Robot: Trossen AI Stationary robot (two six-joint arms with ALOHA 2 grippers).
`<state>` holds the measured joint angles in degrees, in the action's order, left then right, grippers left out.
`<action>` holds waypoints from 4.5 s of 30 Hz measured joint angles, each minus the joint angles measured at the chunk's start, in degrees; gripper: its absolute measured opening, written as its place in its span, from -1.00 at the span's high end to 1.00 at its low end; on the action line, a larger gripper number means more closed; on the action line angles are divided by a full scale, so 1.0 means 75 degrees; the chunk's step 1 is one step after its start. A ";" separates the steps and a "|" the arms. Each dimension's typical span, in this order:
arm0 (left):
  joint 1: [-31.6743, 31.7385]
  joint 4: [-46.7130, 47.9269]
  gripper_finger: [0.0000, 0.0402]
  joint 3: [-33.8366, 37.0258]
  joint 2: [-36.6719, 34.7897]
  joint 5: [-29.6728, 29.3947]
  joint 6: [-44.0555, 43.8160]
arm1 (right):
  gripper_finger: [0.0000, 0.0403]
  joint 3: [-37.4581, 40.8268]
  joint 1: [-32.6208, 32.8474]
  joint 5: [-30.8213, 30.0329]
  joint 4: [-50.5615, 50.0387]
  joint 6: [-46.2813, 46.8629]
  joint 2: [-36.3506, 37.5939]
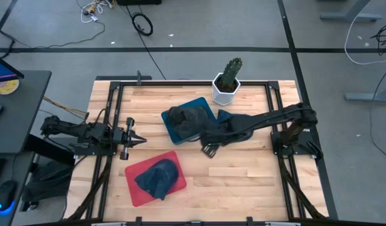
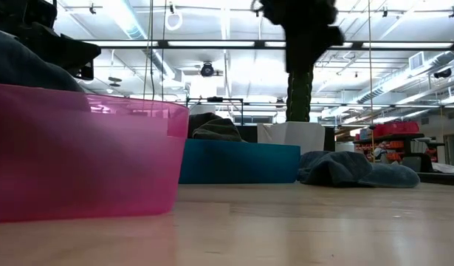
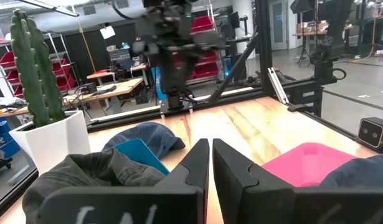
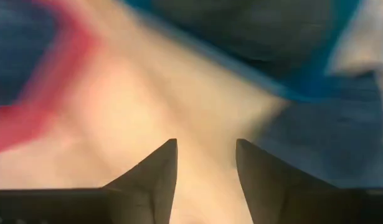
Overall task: Pick & Place hat
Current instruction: Put the blue cap into the pink bin
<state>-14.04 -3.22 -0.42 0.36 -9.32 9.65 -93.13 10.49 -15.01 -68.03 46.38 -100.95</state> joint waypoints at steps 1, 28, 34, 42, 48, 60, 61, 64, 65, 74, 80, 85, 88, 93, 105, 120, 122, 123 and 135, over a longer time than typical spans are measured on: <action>-0.0001 0.0000 0.87 0.0002 0.0000 0.0002 0.0000 | 0.17 0.0068 -0.0043 -0.0287 -0.0274 0.0107 0.0130; -0.0003 0.0003 0.87 0.0002 -0.0001 0.0000 -0.0001 | -0.22 0.5594 -0.3463 0.0933 0.2706 0.0612 0.2461; -0.0001 0.0003 0.87 0.0002 0.0000 0.0002 -0.0001 | -0.12 0.5893 -0.3553 0.0991 0.2895 0.0714 0.2189; -0.0002 0.0003 0.87 0.0002 -0.0003 0.0002 0.0000 | 0.14 0.6159 -0.3483 0.1081 0.2921 0.0742 0.2053; -0.0001 0.0003 0.87 0.0002 -0.0003 0.0002 -0.0002 | 0.74 0.6170 -0.3275 0.1081 0.2856 0.1005 0.2053; -0.0002 0.0003 0.87 0.0002 -0.0003 0.0002 0.0000 | 0.96 0.5652 -0.1584 0.1689 0.2703 0.2562 0.2463; -0.0001 0.0003 0.87 0.0002 -0.0003 0.0002 -0.0001 | 0.96 0.5512 -0.1375 0.1656 0.2702 0.2737 0.2505; 0.0000 0.0003 0.87 0.0002 -0.0003 0.0002 -0.0003 | 0.98 0.5015 -0.0818 0.1465 0.2867 0.3055 0.2539; -0.0003 0.0003 0.87 0.0002 -0.0003 0.0000 -0.0003 | 0.98 0.4834 -0.0655 0.1403 0.3055 0.3085 0.2539; -0.0003 0.0003 0.87 0.0000 -0.0003 0.0002 0.0000 | 0.99 0.3795 0.0466 0.0593 0.5683 0.2735 0.2405; 0.0000 0.0003 0.87 0.0000 -0.0003 -0.0001 -0.0002 | 0.99 0.3135 0.0807 0.0456 0.6312 0.2704 0.1768; -0.0002 0.0003 0.87 0.0002 0.0000 0.0001 -0.0001 | 0.99 0.2111 0.0994 0.0532 0.6303 0.2456 0.0786; 0.0000 0.0003 0.87 0.0002 0.0000 0.0002 0.0000 | 0.99 0.1394 0.1093 0.0535 0.6305 0.2225 0.0281; -0.0001 0.0003 0.87 0.0002 -0.0003 0.0002 -0.0001 | 0.99 0.0438 0.1131 0.0559 0.6118 0.2025 -0.0606; 0.0000 0.0003 0.87 0.0002 -0.0003 0.0002 -0.0002 | 0.99 -0.0375 0.0972 0.1235 0.6804 0.2026 -0.2239; -0.0001 0.0003 0.87 0.0002 0.0000 -0.0001 -0.0003 | 0.97 -0.0375 0.0570 0.1402 0.6395 0.1948 -0.2698; -0.0003 0.0003 0.87 0.0002 -0.0001 0.0001 -0.0003 | 0.94 -0.0375 0.0568 0.1519 0.6650 0.1875 -0.2717; 0.0000 0.0003 0.87 0.0002 0.0000 0.0002 0.0000 | 0.92 -0.0375 0.0567 0.1613 0.6772 0.1777 -0.2731; -0.0001 0.0003 0.87 0.0002 -0.0001 0.0001 -0.0003 | 0.21 -0.0375 0.0513 0.1770 0.7558 0.1374 -0.2740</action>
<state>-14.05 -3.20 -0.40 0.35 -9.31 9.63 -95.94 14.34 -1.74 -11.34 56.69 -121.50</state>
